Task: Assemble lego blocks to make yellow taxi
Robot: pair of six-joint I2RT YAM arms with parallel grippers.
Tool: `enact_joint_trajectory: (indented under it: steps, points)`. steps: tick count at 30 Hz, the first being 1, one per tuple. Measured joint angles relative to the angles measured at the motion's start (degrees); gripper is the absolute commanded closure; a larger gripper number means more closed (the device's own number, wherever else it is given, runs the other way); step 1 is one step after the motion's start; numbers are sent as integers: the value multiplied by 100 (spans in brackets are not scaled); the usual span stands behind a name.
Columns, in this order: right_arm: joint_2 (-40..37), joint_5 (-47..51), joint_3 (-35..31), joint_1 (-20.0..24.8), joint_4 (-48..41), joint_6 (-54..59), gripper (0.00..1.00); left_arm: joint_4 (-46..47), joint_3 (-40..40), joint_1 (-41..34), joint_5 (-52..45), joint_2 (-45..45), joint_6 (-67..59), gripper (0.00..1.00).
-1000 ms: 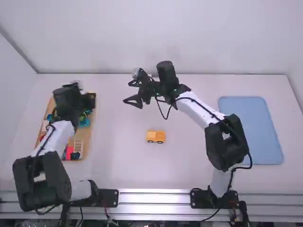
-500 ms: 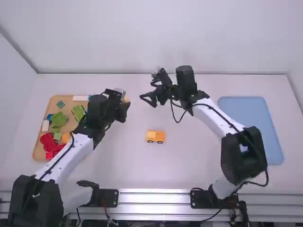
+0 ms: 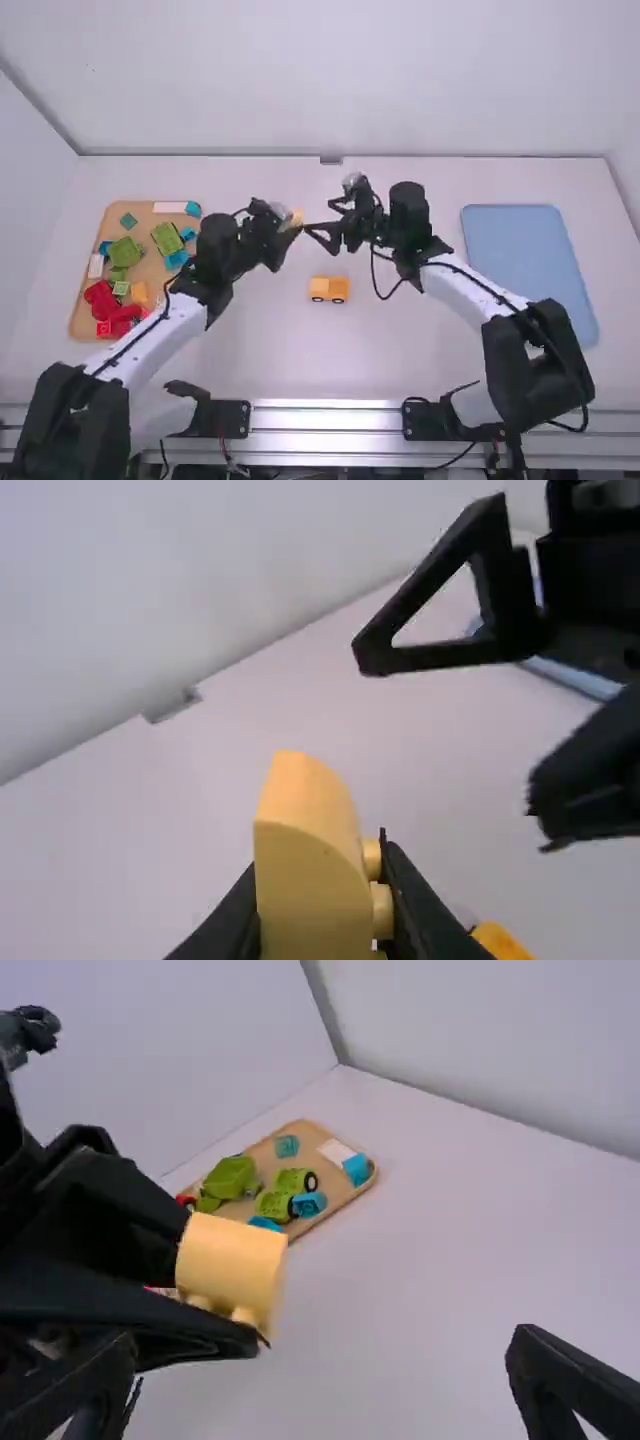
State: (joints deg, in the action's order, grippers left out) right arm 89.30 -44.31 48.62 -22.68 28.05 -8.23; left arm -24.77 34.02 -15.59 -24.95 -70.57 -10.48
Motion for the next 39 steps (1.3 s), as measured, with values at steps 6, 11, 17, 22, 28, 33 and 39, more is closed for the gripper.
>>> enact_joint_trajectory:
  steps: [6,11,17,22,28,33,39]
  points:
    - [4,-157,0,-133,11,-153,12,-345,-57,-269,-20,-341,-15,98]
    - [7,-190,0,-11,-85,-444,14,-597,-57,-417,-39,-592,-74,98]
    - [76,-354,0,24,-144,-551,19,-896,-57,-472,-61,-734,-76,98]
    - [76,-411,0,24,-214,-573,24,-1134,-57,-472,-221,-944,-63,98]
    - [76,-411,0,-22,-273,-573,31,-1377,-57,-479,-315,-1067,17,98]
    - [94,-260,0,-83,-275,-533,41,-1556,-98,-479,-350,-1178,68,98]
    - [157,-105,0,-66,-341,-525,59,-1626,-109,-487,-376,-1263,168,98]
